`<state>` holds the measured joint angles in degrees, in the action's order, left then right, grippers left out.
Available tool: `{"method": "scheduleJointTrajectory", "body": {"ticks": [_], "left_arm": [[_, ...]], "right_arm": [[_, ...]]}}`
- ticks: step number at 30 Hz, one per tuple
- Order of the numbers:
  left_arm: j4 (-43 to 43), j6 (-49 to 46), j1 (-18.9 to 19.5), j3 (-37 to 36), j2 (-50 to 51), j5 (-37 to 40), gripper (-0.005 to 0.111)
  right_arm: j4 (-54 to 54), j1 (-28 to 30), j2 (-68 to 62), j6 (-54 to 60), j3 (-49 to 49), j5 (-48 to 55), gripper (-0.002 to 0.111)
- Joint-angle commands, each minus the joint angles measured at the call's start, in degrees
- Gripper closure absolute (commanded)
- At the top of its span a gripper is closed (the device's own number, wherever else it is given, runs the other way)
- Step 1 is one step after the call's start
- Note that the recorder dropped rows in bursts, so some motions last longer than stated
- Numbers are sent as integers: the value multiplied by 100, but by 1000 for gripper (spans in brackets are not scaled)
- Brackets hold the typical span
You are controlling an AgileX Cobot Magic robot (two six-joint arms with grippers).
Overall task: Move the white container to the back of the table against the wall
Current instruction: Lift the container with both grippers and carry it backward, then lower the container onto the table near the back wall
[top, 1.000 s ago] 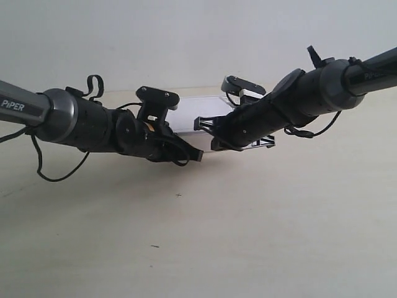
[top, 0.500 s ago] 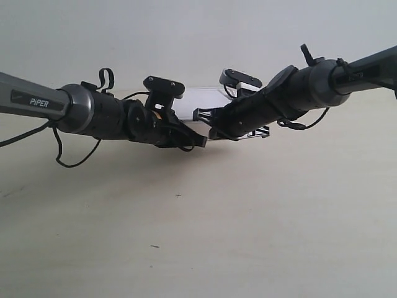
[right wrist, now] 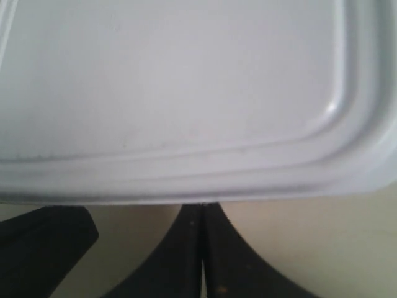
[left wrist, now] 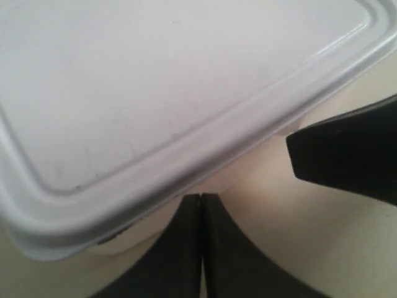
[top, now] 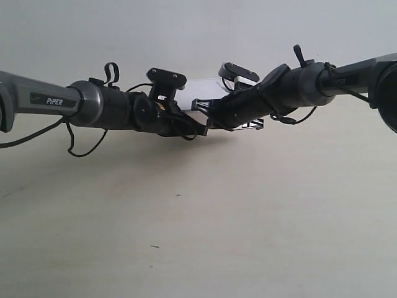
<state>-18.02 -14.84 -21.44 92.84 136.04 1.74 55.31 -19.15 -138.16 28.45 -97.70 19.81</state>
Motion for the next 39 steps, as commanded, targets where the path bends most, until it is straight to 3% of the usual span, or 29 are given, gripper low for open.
{"method": "scheduleJointTrajectory", "body": {"ticks": [1,18,39], "left_arm": [[15,-18,102,251,117,171,107],[-14,-18,406,378,144,80,107],[-14,-18,494,378,144,-214,107]], "right_arm": [[-38,24,-149,-26,-274,-23,108],[-159,24,-772,-171,-1335,-2,108],[-169,24,-795,204,-1353,-140,108]]}}
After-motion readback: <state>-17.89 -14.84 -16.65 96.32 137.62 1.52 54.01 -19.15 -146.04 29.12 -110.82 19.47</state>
